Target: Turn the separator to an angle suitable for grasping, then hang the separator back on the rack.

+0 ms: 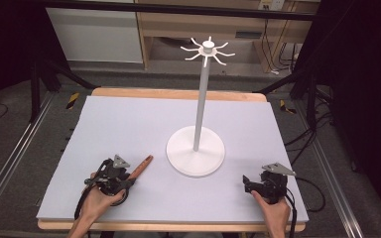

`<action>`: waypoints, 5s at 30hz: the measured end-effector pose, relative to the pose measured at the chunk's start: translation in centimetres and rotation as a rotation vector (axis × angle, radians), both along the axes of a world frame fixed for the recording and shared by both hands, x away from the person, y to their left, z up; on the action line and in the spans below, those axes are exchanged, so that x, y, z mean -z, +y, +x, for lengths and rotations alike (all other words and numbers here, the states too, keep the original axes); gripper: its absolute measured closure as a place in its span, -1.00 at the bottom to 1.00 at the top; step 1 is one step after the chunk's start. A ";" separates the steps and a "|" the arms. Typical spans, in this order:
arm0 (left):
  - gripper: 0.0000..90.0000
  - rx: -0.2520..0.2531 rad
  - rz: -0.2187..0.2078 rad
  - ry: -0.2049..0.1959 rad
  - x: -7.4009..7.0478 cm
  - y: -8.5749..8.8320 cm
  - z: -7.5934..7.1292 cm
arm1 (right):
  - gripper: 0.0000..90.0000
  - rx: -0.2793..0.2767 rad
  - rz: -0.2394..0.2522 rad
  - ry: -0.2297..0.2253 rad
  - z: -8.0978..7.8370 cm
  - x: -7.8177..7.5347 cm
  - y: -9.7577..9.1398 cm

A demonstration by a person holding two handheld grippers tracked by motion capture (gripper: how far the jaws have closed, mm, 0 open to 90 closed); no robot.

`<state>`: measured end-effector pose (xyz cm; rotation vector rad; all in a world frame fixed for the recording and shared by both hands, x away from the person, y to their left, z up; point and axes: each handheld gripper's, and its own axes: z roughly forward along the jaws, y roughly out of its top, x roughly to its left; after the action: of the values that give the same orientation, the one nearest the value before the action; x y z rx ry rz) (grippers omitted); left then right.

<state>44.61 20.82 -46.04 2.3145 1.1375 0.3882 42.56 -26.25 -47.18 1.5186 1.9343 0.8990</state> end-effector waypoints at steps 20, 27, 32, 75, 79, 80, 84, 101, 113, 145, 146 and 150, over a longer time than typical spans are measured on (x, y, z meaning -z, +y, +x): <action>0.26 0.057 -0.003 -0.037 -2.8 -1.3 1.2 | -0.80 0.002 0.012 0.013 0.0 0.1 -0.2; 0.29 0.072 0.038 -0.016 -3.0 -2.4 2.8 | -0.80 0.007 0.018 0.010 0.1 0.1 -0.3; 0.30 0.082 0.068 0.006 -2.8 -3.2 3.6 | -0.80 0.007 0.021 0.010 0.1 0.0 -0.4; 0.38 0.114 0.158 0.153 -1.1 -3.6 5.8 | -0.80 -0.003 0.019 0.016 0.2 0.0 -0.4; 0.40 0.125 0.167 0.167 -1.1 -3.7 6.0 | -0.80 -0.002 0.023 0.021 0.3 0.0 -0.4; 0.40 0.124 0.171 0.165 -1.1 -3.8 6.0 | -0.80 -0.002 0.023 0.021 0.3 0.0 -0.4; 0.40 0.133 0.186 0.183 -1.2 -4.0 6.2 | -0.80 0.007 0.035 0.028 0.3 0.0 -0.3; 0.49 0.116 0.177 0.202 -1.3 -4.0 6.4 | -0.80 -0.001 0.031 0.043 0.5 0.1 -0.4; 0.50 0.100 0.099 0.129 -2.4 -2.9 5.6 | -0.80 0.002 0.031 0.046 0.4 0.1 -0.5; 0.50 -0.025 -0.313 -0.342 -9.2 1.7 0.3 | -0.80 0.007 0.027 0.022 0.3 0.0 -0.3; 0.50 -0.030 -0.322 -0.355 -9.3 1.8 0.2 | -0.80 0.007 0.030 0.023 0.3 0.0 -0.3; 0.50 -0.033 -0.380 -0.368 -9.8 2.2 0.0 | -0.80 0.007 0.031 0.022 0.3 0.0 -0.4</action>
<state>44.57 23.05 -36.20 1.8070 0.9693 0.5328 42.82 -26.61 -47.15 1.5577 1.9379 0.9171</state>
